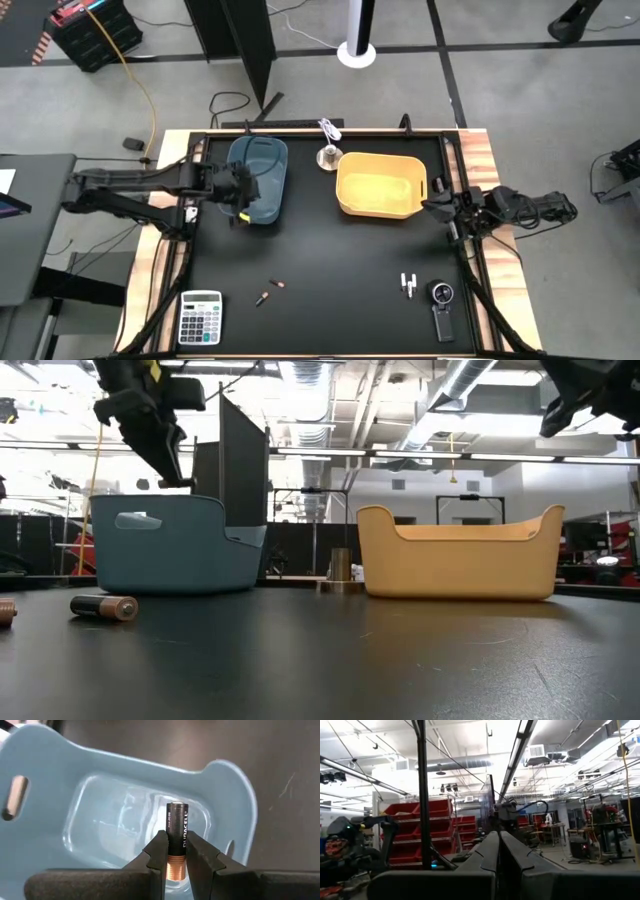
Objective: Sort batteries
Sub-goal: Put the top black battery into the blue bin, then put the black battery into the blue bin
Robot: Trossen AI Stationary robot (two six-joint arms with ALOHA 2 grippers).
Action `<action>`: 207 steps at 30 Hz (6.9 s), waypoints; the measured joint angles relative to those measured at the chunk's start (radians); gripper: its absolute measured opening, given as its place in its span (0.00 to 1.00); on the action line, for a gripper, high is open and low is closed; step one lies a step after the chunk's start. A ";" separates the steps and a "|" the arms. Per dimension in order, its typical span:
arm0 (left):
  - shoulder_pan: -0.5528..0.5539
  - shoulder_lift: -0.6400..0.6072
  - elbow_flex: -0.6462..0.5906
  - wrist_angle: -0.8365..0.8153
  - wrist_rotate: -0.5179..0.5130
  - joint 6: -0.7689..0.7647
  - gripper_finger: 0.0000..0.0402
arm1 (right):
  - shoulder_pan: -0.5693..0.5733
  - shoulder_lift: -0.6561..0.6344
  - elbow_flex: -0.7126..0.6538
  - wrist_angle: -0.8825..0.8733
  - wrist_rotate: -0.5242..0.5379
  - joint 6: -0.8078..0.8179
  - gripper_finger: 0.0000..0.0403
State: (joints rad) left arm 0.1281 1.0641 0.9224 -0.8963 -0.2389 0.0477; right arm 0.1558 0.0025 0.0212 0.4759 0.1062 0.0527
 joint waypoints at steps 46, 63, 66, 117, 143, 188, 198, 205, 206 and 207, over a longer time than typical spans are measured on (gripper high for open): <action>-0.633 0.514 0.046 0.382 0.082 -0.192 0.43 | -0.002 0.319 0.000 0.263 0.021 0.005 0.08; -0.631 0.712 0.052 0.456 0.103 -0.184 0.36 | -0.002 0.319 0.000 0.261 0.026 0.027 0.08; -0.632 0.713 0.052 0.457 0.096 -0.184 0.26 | -0.002 0.319 0.000 0.260 0.026 0.027 0.08; -0.172 0.027 0.039 0.070 -0.214 -0.103 0.19 | -0.002 0.319 0.000 0.249 0.026 0.028 0.08; -0.584 0.066 0.045 0.083 -0.046 -0.379 0.36 | -0.001 0.319 0.000 0.240 0.026 0.028 0.08; -0.804 0.639 0.039 0.381 0.080 -1.013 0.45 | -0.001 0.319 0.000 0.243 0.034 0.036 0.08; -0.805 0.709 0.044 0.350 0.048 -0.999 0.37 | -0.001 0.319 0.000 0.242 0.034 0.036 0.08; -0.800 0.740 0.048 0.303 0.029 -0.978 0.19 | -0.001 0.319 0.000 0.241 0.034 0.036 0.08; -0.800 0.736 0.048 0.297 0.028 -0.968 0.15 | -0.001 0.319 0.000 0.241 0.034 0.036 0.08; -0.800 0.733 0.048 0.295 0.028 -0.957 0.12 | -0.001 0.319 0.000 0.241 0.034 0.036 0.08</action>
State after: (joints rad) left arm -0.6720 1.7975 0.9704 -0.6017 -0.2114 -0.9096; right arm 0.1551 0.3216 0.0212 0.7174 0.1402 0.0883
